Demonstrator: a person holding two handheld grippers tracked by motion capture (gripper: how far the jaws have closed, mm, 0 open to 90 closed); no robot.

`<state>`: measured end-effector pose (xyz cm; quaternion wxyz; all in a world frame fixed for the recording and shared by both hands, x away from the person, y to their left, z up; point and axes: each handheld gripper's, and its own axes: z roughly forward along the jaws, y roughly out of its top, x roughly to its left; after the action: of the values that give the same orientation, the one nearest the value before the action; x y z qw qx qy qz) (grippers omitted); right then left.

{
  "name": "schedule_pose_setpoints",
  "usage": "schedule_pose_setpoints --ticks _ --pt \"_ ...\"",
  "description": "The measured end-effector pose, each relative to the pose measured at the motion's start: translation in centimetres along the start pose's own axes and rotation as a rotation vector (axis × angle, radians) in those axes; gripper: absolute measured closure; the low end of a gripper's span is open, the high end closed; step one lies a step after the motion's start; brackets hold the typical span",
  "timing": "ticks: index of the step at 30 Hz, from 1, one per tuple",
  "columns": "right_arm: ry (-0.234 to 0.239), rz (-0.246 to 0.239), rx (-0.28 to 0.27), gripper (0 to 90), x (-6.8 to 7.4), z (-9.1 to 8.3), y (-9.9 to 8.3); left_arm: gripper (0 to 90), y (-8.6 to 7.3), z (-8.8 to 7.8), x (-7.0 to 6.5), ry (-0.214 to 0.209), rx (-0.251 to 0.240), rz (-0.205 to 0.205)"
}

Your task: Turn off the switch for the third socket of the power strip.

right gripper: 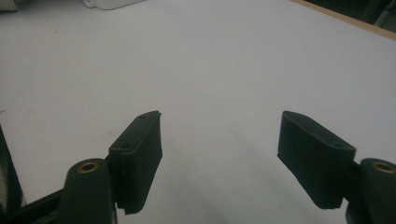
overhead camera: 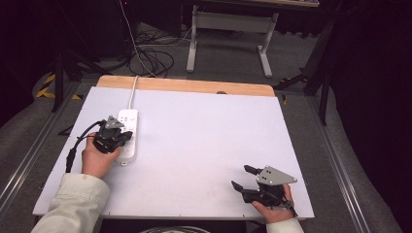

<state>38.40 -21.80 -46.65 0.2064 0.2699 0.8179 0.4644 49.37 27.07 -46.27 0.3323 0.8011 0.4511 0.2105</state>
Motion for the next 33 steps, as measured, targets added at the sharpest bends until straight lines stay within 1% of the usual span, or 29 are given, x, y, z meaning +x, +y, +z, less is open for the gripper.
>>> schedule_pose_setpoints --ticks 3,7,8,10,11,12,13,14,16,18,19,24,25,26,27,28,29,30,31,33 --pt "0.001 0.000 0.001 31.0 0.00 0.01 0.00 90.0 0.00 0.00 -0.02 0.004 -0.001 0.005" --pt "0.001 0.001 0.000 31.0 0.00 0.01 0.00 90.0 -0.06 -0.01 0.06 0.007 -0.007 -0.003" --pt "0.002 0.001 0.001 31.0 0.00 0.01 0.00 90.0 -0.10 -0.02 0.05 0.002 -0.004 -0.008" --pt "0.002 0.001 0.001 31.0 0.00 0.02 -0.01 90.0 -0.10 0.00 -0.07 0.005 -0.006 0.001" --pt "0.002 0.001 0.001 31.0 0.00 0.02 -0.01 90.0 -0.09 0.00 -0.13 0.020 -0.009 0.012" --pt "0.002 -0.001 0.004 31.0 0.01 0.01 0.00 90.0 -0.09 0.00 -0.19 0.022 -0.007 0.013" --pt "0.002 0.000 0.004 31.0 0.01 0.00 0.00 90.0 -0.07 0.01 -0.18 0.019 -0.006 0.011" --pt "0.002 0.001 0.002 31.0 0.01 0.01 -0.01 90.0 -0.09 0.00 -0.10 0.011 -0.005 -0.001" --pt "0.002 0.001 0.004 31.0 0.01 0.00 -0.01 90.0 -0.10 0.01 -0.10 0.007 -0.005 -0.004" --pt "0.002 0.001 0.004 31.0 0.01 0.01 -0.01 90.0 -0.08 0.01 -0.11 0.018 -0.007 0.003" --pt "0.004 0.000 0.004 31.0 0.01 0.03 -0.01 90.0 -0.10 0.01 -0.11 0.008 -0.004 -0.010" --pt "0.005 0.000 0.006 31.0 0.00 0.02 -0.01 90.0 -0.09 -0.02 0.03 0.009 -0.003 -0.007" --pt "0.005 0.000 0.006 31.0 0.00 0.02 -0.01 90.0 -0.11 0.01 0.01 -0.001 -0.004 -0.021" --pt "0.005 0.001 0.007 30.9 0.01 0.02 -0.02 90.0 -0.10 0.01 0.02 -0.001 -0.004 -0.023" --pt "0.004 0.000 0.006 30.9 0.03 0.03 -0.01 90.0 -0.06 0.00 0.03 0.008 -0.003 -0.013" --pt "0.004 0.000 0.006 30.9 0.03 0.03 -0.01 90.0 -0.07 0.01 -0.07 0.007 0.001 -0.018" --pt "0.003 0.000 0.007 31.0 0.03 0.03 -0.01 90.0 -0.02 0.01 0.07 0.011 0.001 -0.010" --pt "0.003 0.000 0.007 31.0 0.03 0.03 -0.01 90.0 -0.02 0.01 0.07 0.011 0.001 -0.010" --pt "0.005 0.001 0.007 31.0 0.04 0.03 -0.01 90.0 -0.05 0.02 0.05 0.000 0.003 -0.022" --pt "0.004 -0.001 0.009 31.0 0.02 0.04 -0.02 90.0 -0.06 0.02 0.05 0.000 0.003 -0.021"
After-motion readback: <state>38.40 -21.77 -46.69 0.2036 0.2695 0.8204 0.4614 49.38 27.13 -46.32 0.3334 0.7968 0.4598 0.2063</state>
